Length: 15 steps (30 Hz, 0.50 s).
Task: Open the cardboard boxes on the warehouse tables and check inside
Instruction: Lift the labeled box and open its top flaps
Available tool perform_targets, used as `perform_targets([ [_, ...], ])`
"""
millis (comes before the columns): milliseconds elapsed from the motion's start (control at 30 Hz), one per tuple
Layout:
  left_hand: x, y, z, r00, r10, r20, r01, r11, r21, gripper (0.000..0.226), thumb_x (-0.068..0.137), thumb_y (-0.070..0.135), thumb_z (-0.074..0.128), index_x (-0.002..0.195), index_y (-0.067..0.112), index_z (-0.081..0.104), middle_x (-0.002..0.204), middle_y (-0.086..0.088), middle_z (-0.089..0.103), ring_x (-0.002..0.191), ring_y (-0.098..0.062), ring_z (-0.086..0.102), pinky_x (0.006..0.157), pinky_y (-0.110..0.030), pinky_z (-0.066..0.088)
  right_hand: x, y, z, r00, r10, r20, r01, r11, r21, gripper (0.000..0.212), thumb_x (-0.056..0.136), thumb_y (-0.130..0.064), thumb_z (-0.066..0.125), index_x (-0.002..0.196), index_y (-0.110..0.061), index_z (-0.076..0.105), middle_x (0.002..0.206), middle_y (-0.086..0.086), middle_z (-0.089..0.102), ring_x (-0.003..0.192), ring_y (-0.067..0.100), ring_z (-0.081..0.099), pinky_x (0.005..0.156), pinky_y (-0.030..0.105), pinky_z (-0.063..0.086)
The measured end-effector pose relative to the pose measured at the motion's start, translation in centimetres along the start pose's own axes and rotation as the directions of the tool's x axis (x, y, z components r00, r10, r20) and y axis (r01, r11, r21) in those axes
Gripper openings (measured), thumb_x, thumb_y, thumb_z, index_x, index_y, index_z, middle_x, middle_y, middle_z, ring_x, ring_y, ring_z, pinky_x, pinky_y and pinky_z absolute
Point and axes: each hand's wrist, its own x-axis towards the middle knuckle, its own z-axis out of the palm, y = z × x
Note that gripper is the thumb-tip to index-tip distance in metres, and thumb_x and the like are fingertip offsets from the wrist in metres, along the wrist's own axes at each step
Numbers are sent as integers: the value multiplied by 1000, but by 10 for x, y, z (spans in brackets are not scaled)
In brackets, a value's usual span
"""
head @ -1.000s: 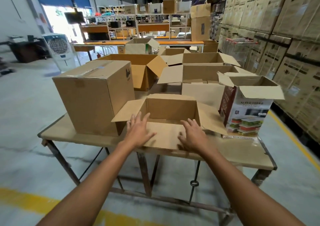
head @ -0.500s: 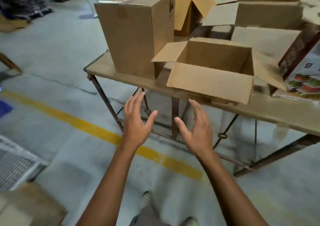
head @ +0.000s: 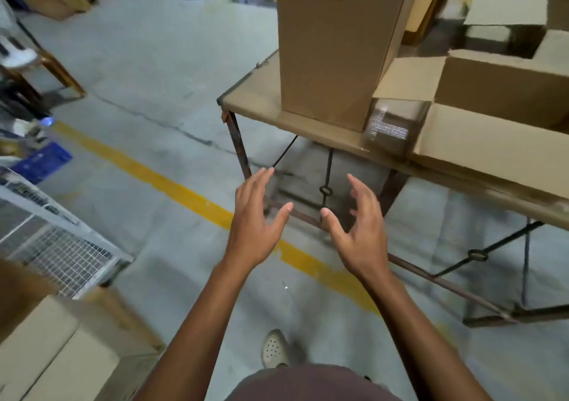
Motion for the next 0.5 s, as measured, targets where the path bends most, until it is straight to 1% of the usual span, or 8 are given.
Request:
perform_targets([
  [100, 30, -26, -18, 999, 47, 12, -47, 999, 27, 64, 93, 40, 59, 150, 18, 39, 151, 1, 41, 142, -15, 33, 111, -9, 21, 23, -14, 29, 999, -17, -33, 17, 1000, -1, 70, 87, -49, 61, 147, -18, 42, 144, 2, 47, 130, 21, 49, 98, 50, 50],
  [233, 75, -47, -35, 991, 127, 51, -130, 989, 65, 64, 95, 36, 63, 151, 19, 37, 152, 2, 38, 141, -14, 31, 111, -25, 31, 53, -27, 53, 996, -38, -76, 37, 999, -21, 69, 88, -46, 61, 147, -15, 43, 144, 4, 49, 130, 24, 50, 98, 52, 49],
  [333, 112, -48, -45, 983, 175, 55, -177, 983, 50, 64, 95, 34, 65, 151, 19, 38, 152, 0, 39, 141, -16, 30, 111, -27, 31, 78, -40, 56, 992, -63, -109, 59, 998, -39, 67, 88, -45, 61, 145, -14, 45, 142, 6, 50, 129, 24, 51, 99, 53, 49],
  [433, 159, -43, -48, 967, 248, 50, -252, 964, 81, 65, 93, 37, 61, 150, 17, 38, 150, -6, 41, 138, -21, 33, 113, -33, 31, 119, -55, 48, 986, -98, -133, 89, 994, -69, 66, 89, -45, 59, 146, -15, 44, 142, 7, 50, 128, 25, 51, 98, 53, 50],
  [500, 188, -35, -49, 960, 276, 53, -280, 956, 91, 65, 93, 35, 63, 150, 18, 38, 151, -7, 41, 139, -23, 34, 112, -35, 33, 149, -66, 39, 980, -111, -164, 95, 990, -103, 65, 90, -43, 60, 146, -15, 43, 142, 8, 50, 127, 24, 51, 99, 51, 49],
])
